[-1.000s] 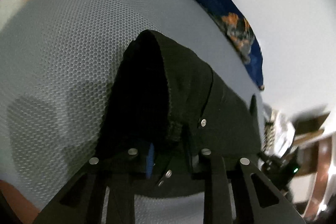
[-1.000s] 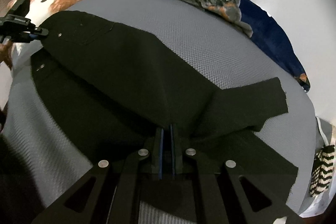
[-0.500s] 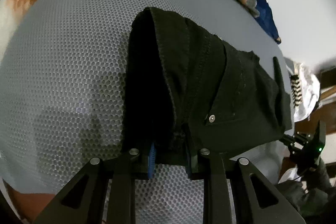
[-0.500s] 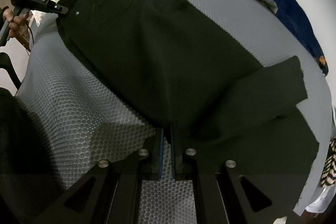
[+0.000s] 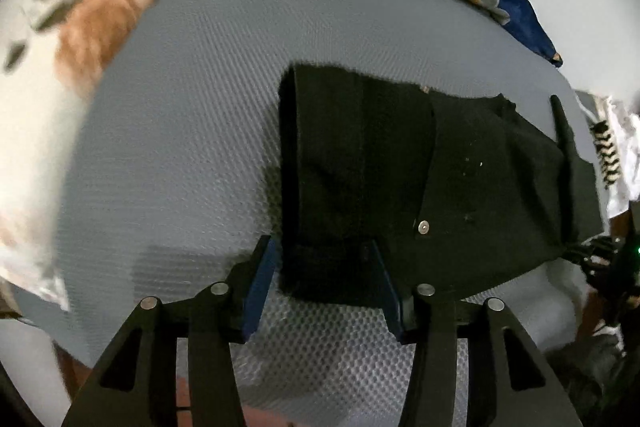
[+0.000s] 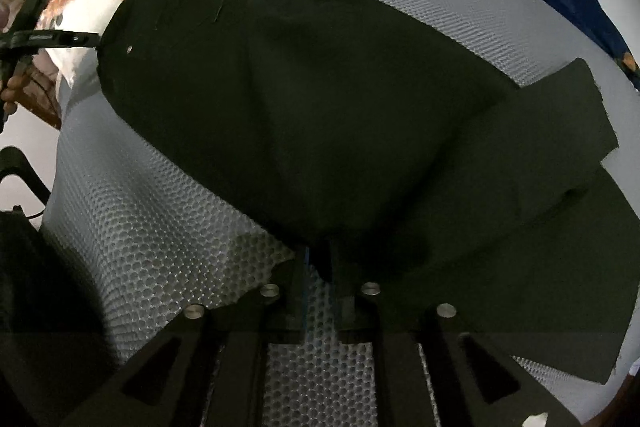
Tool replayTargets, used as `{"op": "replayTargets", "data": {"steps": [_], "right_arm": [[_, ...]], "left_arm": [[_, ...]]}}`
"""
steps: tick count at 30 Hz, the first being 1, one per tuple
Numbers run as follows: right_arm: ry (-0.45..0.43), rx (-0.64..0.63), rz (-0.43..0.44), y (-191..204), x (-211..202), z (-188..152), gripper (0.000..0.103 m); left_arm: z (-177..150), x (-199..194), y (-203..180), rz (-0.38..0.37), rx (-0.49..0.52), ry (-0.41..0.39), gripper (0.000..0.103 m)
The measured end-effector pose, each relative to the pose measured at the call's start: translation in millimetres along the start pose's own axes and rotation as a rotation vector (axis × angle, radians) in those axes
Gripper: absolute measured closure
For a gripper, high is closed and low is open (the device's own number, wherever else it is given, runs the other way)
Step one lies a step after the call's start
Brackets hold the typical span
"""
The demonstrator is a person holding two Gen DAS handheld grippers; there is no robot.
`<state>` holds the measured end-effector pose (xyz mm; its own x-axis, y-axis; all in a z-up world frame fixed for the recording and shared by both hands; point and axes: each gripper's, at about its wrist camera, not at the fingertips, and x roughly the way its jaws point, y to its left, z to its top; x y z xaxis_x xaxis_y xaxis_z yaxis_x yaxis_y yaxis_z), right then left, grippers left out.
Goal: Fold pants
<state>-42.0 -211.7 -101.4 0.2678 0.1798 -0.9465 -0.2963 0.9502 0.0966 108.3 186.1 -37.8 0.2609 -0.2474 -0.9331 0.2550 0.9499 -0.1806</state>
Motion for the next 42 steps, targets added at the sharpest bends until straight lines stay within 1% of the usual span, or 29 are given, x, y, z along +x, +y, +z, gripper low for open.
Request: {"op": "replayTargets", "data": {"steps": [1, 2, 3, 4, 8, 12, 17, 22, 25, 27, 30, 33, 34, 35, 37, 38, 39, 41, 42], "right_arm": [[-0.007, 0.003, 0.000, -1, -2, 0, 0.088], [-0.018, 0.007, -0.009, -2, -4, 1, 0.083], [-0.029, 0.016, -0.021, -4, -5, 1, 0.076], [-0.041, 0.027, -0.021, -7, -8, 1, 0.074], [-0.078, 0.049, -0.012, -17, -13, -1, 0.076], [-0.099, 0.074, -0.004, -20, -16, 2, 0.076], [-0.129, 0.109, 0.011, -20, -17, 7, 0.076], [-0.151, 0.152, 0.037, -27, -19, 9, 0.076], [-0.161, 0.174, 0.059, -30, -19, 10, 0.075], [-0.166, 0.181, 0.072, -32, -20, 10, 0.075], [-0.177, 0.185, 0.078, -34, -21, 11, 0.075], [-0.181, 0.190, 0.091, -38, -24, 10, 0.075], [-0.182, 0.193, 0.098, -40, -25, 9, 0.075], [-0.186, 0.198, 0.111, -43, -27, 9, 0.075], [-0.210, 0.219, 0.125, -52, -33, 7, 0.075], [-0.232, 0.239, 0.134, -60, -39, 6, 0.072], [-0.249, 0.262, 0.150, -70, -44, 5, 0.072], [-0.292, 0.319, 0.152, -95, -51, 3, 0.072], [-0.301, 0.374, 0.156, -117, -51, 2, 0.072]], "left_arm": [[2, -7, -7, 0.009, 0.027, -0.025, 0.053], [3, -13, -15, 0.011, 0.051, -0.049, 0.053], [4, -17, -25, 0.008, 0.073, -0.070, 0.053], [6, -22, -39, -0.014, 0.108, -0.092, 0.053], [8, -24, -91, -0.133, 0.234, -0.129, 0.053], [7, -3, -148, -0.237, 0.350, -0.113, 0.053], [2, 30, -212, -0.311, 0.473, -0.063, 0.053], [-7, 48, -268, -0.349, 0.583, -0.039, 0.053], [-14, 56, -297, -0.378, 0.627, -0.026, 0.053], [-18, 65, -313, -0.369, 0.657, -0.014, 0.053], [-22, 81, -329, -0.384, 0.662, 0.006, 0.053], [-21, 88, -335, -0.386, 0.659, -0.001, 0.056], [-20, 90, -337, -0.383, 0.655, -0.010, 0.065], [-19, 92, -338, -0.380, 0.655, -0.010, 0.076], [-15, 100, -342, -0.365, 0.640, 0.016, 0.086], [-15, 104, -343, -0.369, 0.624, 0.025, 0.086], [-15, 106, -342, -0.372, 0.612, 0.028, 0.086], [-13, 107, -343, -0.373, 0.599, 0.027, 0.087], [-13, 106, -343, -0.378, 0.590, 0.026, 0.087]]}}
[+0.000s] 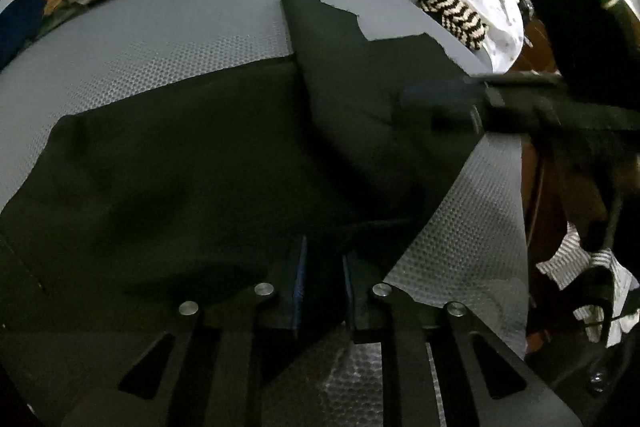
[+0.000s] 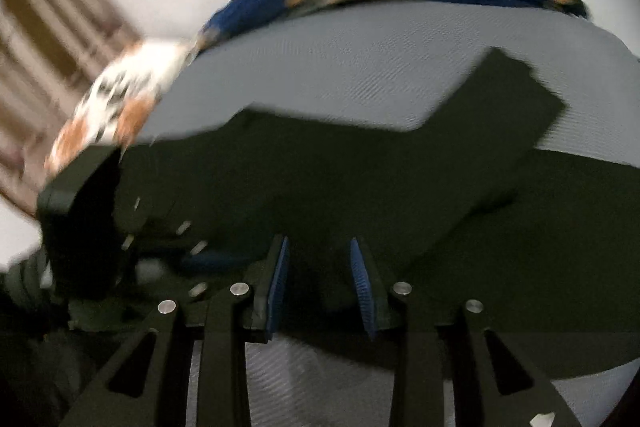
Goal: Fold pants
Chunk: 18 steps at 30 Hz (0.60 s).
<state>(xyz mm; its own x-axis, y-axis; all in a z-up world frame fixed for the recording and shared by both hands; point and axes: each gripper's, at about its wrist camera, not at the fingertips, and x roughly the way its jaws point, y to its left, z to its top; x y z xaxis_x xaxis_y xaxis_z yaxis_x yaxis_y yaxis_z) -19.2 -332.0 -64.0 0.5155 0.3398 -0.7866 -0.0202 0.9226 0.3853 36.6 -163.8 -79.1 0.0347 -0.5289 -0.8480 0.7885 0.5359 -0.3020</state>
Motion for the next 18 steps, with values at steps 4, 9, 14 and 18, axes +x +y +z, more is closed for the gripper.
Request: {"op": "replayTargets", "data": {"steps": [4, 9, 14, 18], "right_arm": [[-0.055, 0.224, -0.023, -82, 0, 24, 0.072], [-0.105, 0.494, 0.000, -179, 8, 50, 0.072], [-0.127, 0.604, 0.022, -222, 22, 69, 0.072], [-0.154, 0.638, 0.053, -236, 29, 82, 0.073]], "left_arm": [[-1, -2, 3, -0.014, -0.034, 0.000, 0.087], [-1, 0, 8, -0.029, -0.086, 0.008, 0.087], [0, 1, 11, -0.035, -0.122, 0.014, 0.087], [1, 1, 12, -0.034, -0.134, 0.020, 0.087]]}}
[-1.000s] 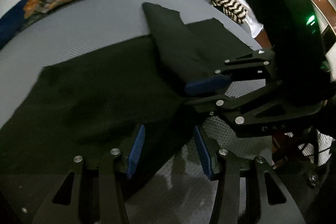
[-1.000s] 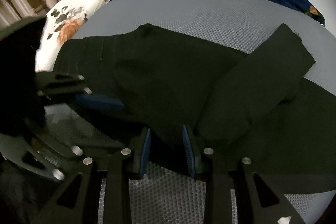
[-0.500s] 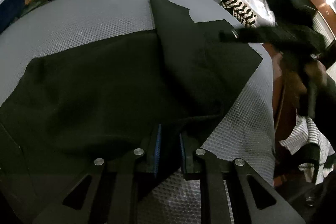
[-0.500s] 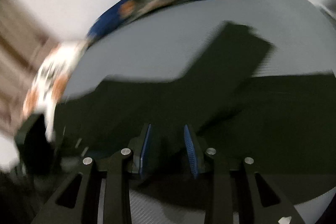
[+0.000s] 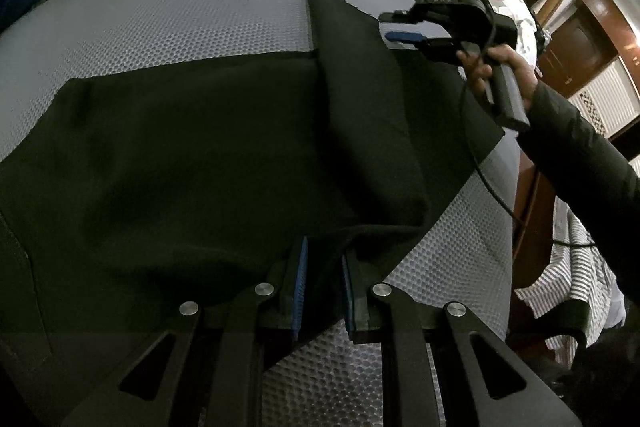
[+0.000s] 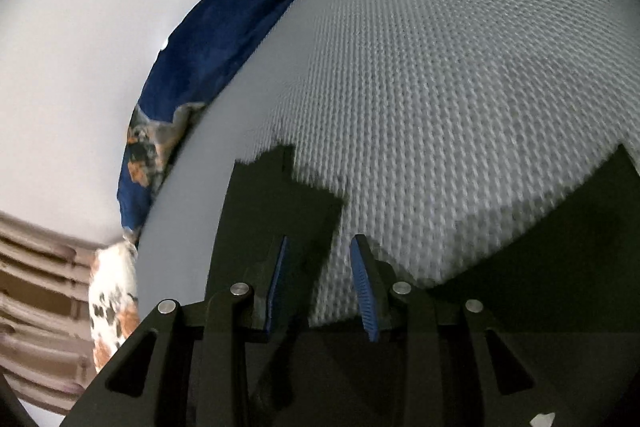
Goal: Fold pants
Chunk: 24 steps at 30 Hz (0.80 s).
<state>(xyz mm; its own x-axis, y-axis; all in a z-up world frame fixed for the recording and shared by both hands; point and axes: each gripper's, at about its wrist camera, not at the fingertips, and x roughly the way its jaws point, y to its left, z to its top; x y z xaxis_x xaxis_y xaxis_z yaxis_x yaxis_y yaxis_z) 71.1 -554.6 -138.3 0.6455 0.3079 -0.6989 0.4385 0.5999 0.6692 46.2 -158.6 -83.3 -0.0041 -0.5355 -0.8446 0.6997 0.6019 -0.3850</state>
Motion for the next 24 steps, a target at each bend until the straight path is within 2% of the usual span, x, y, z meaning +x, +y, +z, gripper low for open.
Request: {"op": "replayTargets", "data": {"steps": [4, 7, 9, 12, 19, 24], "right_arm": [[-0.001, 0.022, 0.028, -2, 8, 11, 0.075], [0.011, 0.026, 0.031, 1, 14, 15, 0.084], [0.017, 0.009, 0.016, 4, 15, 16, 0.093], [-0.001, -0.027, -0.001, 14, 11, 16, 0.097], [-0.137, -0.124, -0.069, 40, -52, 1, 0.100], [-0.249, -0.138, -0.174, 31, -120, -30, 0.101]], "left_arm": [[1, 3, 1, 0.005, -0.011, 0.007, 0.087], [2, 5, 2, 0.001, -0.021, 0.012, 0.087], [2, 7, 2, 0.003, -0.021, 0.013, 0.087], [2, 7, 1, 0.003, -0.023, 0.012, 0.087], [0, 9, 0, 0.003, -0.019, 0.011, 0.087], [-1, 10, -3, 0.003, -0.005, 0.004, 0.087]]}}
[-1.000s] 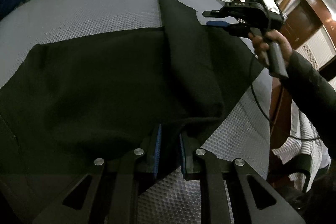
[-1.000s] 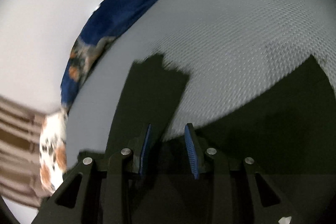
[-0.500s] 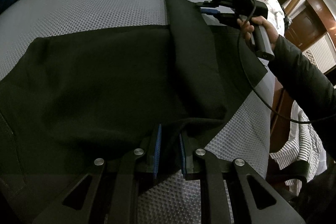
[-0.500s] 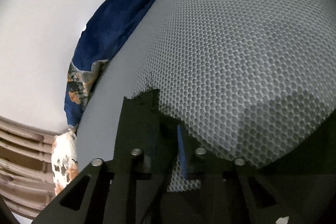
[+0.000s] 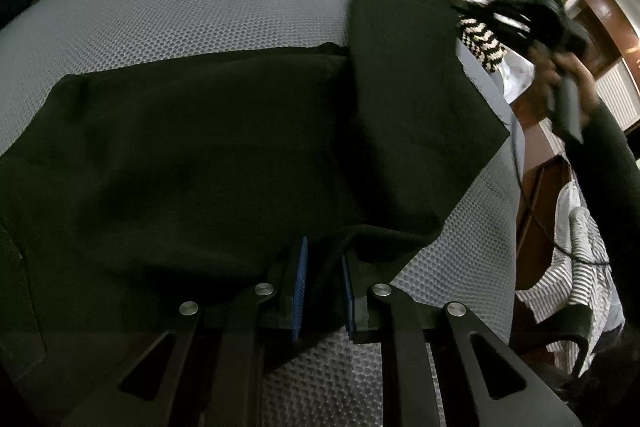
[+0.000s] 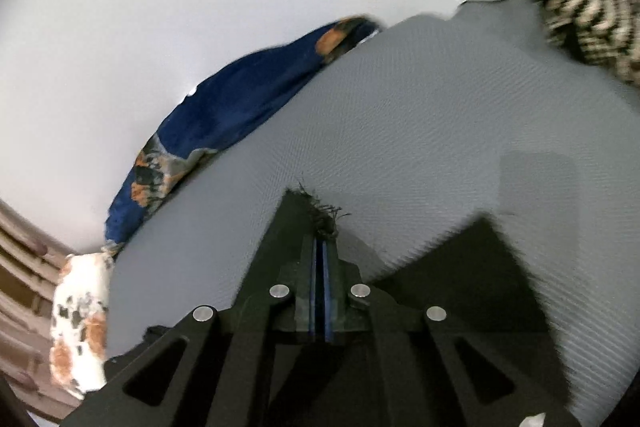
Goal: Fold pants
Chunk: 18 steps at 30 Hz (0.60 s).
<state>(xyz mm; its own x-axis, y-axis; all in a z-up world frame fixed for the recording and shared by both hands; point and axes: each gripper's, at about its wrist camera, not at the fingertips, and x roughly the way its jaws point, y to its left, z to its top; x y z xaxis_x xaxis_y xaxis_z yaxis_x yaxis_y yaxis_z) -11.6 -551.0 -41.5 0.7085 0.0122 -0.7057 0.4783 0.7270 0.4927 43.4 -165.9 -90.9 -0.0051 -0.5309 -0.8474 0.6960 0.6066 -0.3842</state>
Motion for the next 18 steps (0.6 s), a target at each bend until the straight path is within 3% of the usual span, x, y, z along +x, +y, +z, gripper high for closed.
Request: {"op": "replayTargets", "data": {"steps": [5, 10, 18], "right_arm": [[-0.017, 0.061, -0.172, -50, -51, -41, 0.101], [0.044, 0.151, -0.305, -94, -56, -81, 0.101], [0.049, 0.177, -0.394, -107, -64, -102, 0.102]], "left_arm": [[-1, 3, -4, -0.001, 0.021, -0.003, 0.087], [0, 7, -6, 0.007, 0.045, 0.000, 0.087], [2, 9, -10, 0.025, 0.062, 0.001, 0.084]]}}
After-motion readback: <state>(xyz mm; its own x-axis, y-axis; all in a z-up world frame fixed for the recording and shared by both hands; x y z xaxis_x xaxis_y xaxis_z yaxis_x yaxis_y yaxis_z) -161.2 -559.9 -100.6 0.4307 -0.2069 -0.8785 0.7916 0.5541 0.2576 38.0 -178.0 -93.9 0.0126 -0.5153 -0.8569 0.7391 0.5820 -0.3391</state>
